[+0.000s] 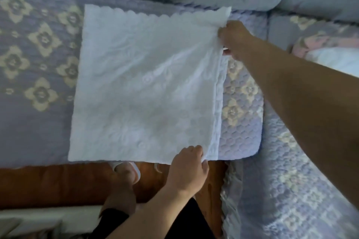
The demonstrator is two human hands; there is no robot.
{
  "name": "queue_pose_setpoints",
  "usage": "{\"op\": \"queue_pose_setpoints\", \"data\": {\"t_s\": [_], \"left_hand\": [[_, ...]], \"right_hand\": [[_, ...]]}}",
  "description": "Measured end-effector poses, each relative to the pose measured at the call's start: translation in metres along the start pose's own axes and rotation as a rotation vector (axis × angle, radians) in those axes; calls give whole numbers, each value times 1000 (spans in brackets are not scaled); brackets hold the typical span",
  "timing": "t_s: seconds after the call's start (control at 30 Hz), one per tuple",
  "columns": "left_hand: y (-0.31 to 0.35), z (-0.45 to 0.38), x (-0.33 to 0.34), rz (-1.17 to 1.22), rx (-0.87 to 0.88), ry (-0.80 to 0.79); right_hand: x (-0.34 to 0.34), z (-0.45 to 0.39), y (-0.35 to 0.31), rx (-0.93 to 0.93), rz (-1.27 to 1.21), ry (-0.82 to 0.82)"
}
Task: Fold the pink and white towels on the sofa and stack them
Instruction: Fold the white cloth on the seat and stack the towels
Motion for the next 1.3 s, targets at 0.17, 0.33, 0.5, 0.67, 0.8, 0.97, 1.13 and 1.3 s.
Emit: {"op": "queue_pose_setpoints", "data": {"t_s": [0.17,0.33,0.5,0.67,0.8,0.97,1.13,1.3], "left_hand": [[6,-13,34,-83,-6,4],[0,-36,66,-93,-20,-9],[2,-52,93,-157,-13,-54],[-5,-47,107,-32,-71,-388],[-43,-23,34,226,-169,-30],[-171,48,-92,51,-645,527],[-276,70,-144,181,-877,346],[-293,55,-151,334,-887,277]], "right_hand": [[-17,-34,35,-30,-11,48],[-15,-66,66,-71,141,89],[-11,-72,73,-89,197,127],[-1,-32,92,22,-200,24],[4,40,145,67,-54,51],[38,156,246,177,41,22],[86,225,307,398,-89,-44],[107,234,319,609,-671,-136]]}}
Point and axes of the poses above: each hand's wrist, its own z-axis away from the middle knuckle, its own x-axis out of the palm, y = z × x, the point moved 7 cm from there along -z, towards the middle knuckle, and after that the axes turned 4 degrees about z, right-handed, at the moved point
